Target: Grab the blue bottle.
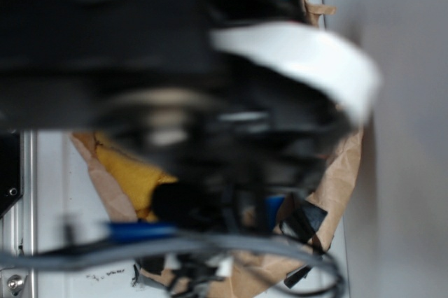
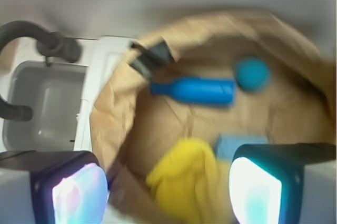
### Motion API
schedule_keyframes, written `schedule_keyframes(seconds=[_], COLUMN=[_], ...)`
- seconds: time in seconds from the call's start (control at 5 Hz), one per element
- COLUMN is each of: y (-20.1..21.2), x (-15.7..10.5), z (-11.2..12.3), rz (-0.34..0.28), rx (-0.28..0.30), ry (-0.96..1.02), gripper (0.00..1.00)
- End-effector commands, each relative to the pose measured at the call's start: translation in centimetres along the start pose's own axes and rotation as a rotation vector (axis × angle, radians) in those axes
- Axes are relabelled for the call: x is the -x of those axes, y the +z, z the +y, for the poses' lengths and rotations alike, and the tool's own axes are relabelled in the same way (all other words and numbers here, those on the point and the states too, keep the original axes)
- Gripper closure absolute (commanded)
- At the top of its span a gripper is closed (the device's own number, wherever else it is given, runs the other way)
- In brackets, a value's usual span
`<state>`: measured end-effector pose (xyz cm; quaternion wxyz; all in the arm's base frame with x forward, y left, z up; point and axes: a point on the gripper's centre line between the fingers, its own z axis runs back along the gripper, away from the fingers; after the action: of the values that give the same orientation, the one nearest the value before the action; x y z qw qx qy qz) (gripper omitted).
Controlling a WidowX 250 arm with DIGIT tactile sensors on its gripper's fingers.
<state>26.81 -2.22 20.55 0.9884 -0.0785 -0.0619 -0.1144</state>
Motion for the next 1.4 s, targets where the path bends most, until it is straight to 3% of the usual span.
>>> schedule_keyframes(seconds=[0.0, 0.4, 0.6, 1.2], y=[1.0, 1.0, -1.5, -5.3], x=[-3.2, -3.2, -3.8, -1.9], z=[-1.2, -1.2, -0.1, 3.1], rz=[-0.061, -0.061, 0.004, 0.025], rx=[-0.009, -0.009, 0.022, -0.088], ry=[-0.238, -0.238, -0.481, -0.666], gripper=[0.00, 0.00, 0.00, 0.00])
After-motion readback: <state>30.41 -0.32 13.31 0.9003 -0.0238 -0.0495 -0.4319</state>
